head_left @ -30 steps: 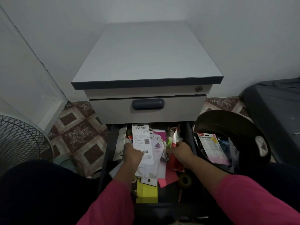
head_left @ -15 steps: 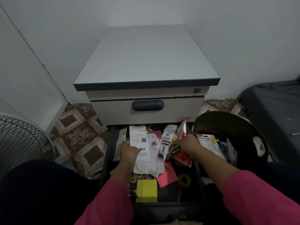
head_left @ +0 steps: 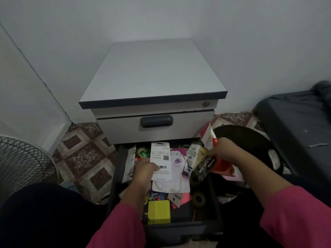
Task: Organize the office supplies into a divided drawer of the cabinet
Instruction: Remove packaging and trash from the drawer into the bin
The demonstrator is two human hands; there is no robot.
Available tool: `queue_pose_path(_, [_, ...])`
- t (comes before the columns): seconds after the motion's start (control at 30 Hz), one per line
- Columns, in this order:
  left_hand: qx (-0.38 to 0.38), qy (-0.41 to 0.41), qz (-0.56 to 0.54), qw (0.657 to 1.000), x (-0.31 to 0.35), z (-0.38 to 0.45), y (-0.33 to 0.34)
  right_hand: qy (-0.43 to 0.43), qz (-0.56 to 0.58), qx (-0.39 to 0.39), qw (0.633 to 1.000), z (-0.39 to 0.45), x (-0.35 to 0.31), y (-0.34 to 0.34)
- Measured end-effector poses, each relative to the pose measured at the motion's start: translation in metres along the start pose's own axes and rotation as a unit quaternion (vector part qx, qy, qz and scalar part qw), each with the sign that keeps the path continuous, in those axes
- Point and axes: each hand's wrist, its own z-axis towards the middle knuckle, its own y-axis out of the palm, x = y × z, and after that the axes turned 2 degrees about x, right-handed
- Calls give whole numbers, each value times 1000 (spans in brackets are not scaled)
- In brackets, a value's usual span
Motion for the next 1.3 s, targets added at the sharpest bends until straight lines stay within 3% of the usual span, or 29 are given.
queue_pose_path(0.2, [-12, -28, -43, 999, 3, -11, 3, 24, -69, 36, 997, -3, 8, -36])
queue_pose_path(0.3, [-56, -51, -57, 996, 3, -14, 16, 56, -79, 48, 994, 1, 21, -62])
queue_pose_path(0.5, [-137, -51, -1, 989, 3, -26, 79, 129, -68, 70, 987, 34, 72, -89])
queue_pose_path(0.63, [-144, -19, 55, 988, 8, -28, 132, 156, -61, 77, 983, 32, 75, -90])
queue_pose_path(0.9, [-151, 36, 142, 978, 16, -17, 202, 151, -18, 7, 988, 50, 76, -89])
queue_pose_path(1.1, [-141, 55, 143, 978, 4, -8, 173, 114, -78, 13, 990, 60, 77, -86])
queue_pose_path(1.3, [-94, 67, 93, 989, -12, -11, 95, 6, -172, 5, 985, 56, 57, -63])
